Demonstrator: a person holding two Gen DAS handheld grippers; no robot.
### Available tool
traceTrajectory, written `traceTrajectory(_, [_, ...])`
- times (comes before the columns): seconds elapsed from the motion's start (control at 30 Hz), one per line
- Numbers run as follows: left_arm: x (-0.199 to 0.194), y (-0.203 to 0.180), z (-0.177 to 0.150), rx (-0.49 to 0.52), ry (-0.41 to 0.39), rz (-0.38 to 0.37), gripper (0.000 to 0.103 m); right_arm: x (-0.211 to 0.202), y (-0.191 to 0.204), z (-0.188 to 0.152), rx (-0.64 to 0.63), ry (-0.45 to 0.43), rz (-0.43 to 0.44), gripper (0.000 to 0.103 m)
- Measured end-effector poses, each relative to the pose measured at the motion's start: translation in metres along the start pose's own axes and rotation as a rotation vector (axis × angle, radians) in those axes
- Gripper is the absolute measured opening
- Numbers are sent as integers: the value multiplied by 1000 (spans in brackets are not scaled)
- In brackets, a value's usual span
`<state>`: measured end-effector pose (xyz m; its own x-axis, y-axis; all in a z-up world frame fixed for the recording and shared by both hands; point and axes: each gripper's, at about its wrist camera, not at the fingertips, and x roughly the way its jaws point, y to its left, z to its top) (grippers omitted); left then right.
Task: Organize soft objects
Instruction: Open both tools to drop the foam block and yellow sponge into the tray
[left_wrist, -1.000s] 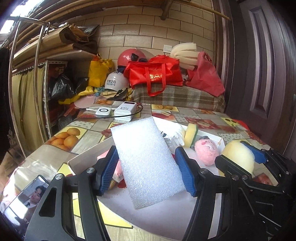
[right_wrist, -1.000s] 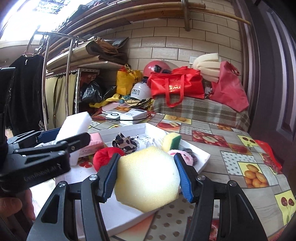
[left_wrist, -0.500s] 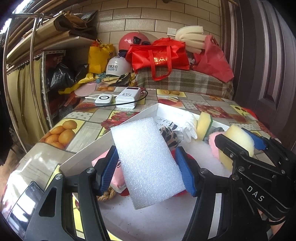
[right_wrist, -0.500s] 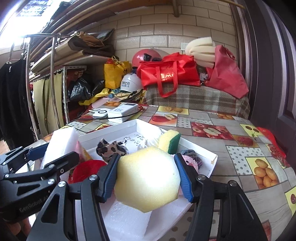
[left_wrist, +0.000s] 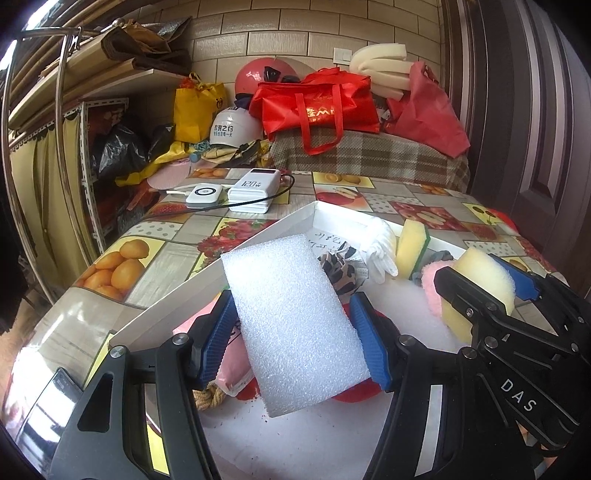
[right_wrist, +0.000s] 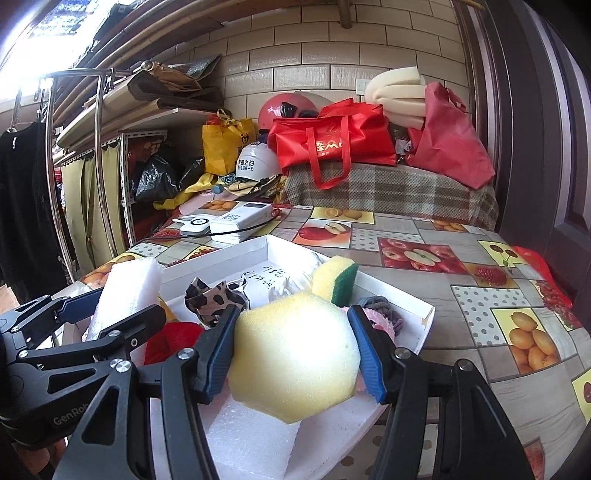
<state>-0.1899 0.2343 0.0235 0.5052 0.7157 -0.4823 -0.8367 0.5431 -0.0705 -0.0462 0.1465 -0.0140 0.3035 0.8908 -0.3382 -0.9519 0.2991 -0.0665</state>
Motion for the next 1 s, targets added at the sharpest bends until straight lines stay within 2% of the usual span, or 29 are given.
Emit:
traceTrajectory(0.47, [-1,-2,0,14,-21,13,63,1,-5,1,12,-2,-5,61])
traceTrajectory(0.5, [-1,-1,0,10,-22,20,64,1,-4,0,14,0,-4,63])
traceTrajectory(0.57, [-3,1,-1,-5,-30,41,64,3,-6,1,23,10,-7,73])
traceTrajectory(0.6, [-5,3,-1,-16,-37,53,69,3,-8,1,32,13,-15,83])
traceTrajectory(0.7, [-11,8,-3,-47,-66,104,85,-1,-11,0,53,-4,-17,84])
traceTrajectory(1.0, [-12,11,-3,-54,-73,125,86,-4,-7,1,33,-30,-26,86])
